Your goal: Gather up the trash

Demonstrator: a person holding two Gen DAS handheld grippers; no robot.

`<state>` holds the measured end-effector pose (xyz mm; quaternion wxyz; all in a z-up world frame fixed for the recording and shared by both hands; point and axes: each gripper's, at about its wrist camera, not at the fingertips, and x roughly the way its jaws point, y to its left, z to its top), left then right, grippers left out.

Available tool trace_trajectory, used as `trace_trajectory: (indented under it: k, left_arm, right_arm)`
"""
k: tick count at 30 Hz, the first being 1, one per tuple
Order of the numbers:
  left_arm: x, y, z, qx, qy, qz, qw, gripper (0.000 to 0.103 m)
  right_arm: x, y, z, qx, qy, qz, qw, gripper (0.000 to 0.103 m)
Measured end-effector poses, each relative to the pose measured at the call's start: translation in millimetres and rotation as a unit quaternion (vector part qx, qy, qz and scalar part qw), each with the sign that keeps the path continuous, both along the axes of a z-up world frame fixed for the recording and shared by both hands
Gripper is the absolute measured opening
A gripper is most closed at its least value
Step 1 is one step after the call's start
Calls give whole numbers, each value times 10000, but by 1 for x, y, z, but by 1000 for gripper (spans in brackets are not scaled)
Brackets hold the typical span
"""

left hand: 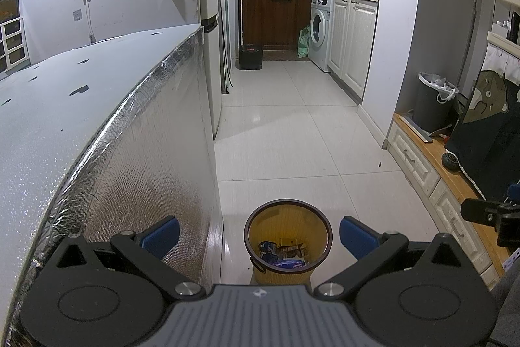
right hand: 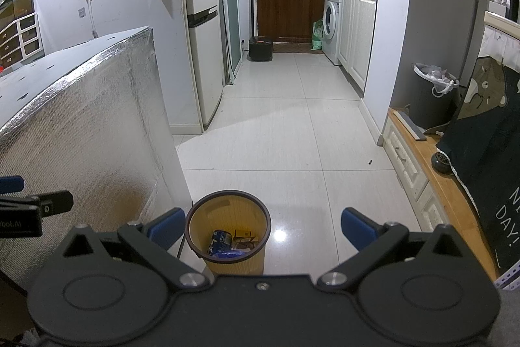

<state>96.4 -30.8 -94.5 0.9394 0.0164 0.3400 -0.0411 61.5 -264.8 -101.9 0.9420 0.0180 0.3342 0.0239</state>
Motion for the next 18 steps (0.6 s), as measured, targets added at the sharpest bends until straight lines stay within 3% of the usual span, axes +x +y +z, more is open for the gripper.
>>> trace_trajectory:
  k: [18]
  left_arm:
    - [3,0,1,4,-10,6,10000,103]
  right_arm:
    - [0,0,0,3,0,0,10000,103]
